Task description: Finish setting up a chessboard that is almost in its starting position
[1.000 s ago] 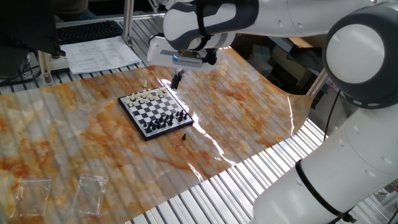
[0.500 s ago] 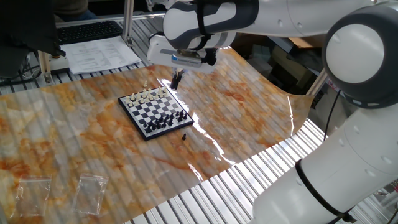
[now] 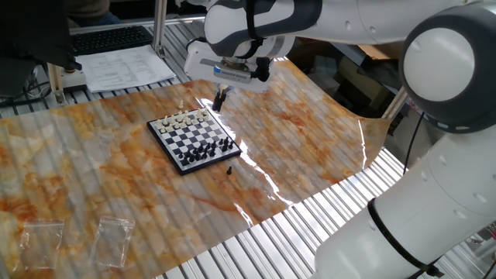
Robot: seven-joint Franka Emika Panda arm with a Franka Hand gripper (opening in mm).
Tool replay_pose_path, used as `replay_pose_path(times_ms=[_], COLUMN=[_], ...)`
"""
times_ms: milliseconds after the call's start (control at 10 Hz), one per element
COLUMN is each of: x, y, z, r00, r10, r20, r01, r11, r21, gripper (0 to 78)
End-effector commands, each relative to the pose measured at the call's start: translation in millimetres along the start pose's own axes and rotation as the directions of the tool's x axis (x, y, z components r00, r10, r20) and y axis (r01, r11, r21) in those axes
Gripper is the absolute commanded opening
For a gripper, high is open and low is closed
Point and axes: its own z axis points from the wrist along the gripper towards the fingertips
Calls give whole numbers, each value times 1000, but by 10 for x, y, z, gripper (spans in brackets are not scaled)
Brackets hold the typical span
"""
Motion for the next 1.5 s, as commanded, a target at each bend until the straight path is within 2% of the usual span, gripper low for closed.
replay_pose_path(times_ms=[100,400,600,1000,1500], x=[-5,-2,38,133,129], y=[3,-4,-39,-251,-482], z=[-12,-2,57,347,570], r00=[1000,1000,1000,995,988], r10=[9,-11,-29,-95,-157], r20=[7,2,9,13,12], r01=[-10,11,29,95,156], r11=[1000,1000,999,995,986], r21=[7,17,29,41,64], gripper=[0,0,0,0,0])
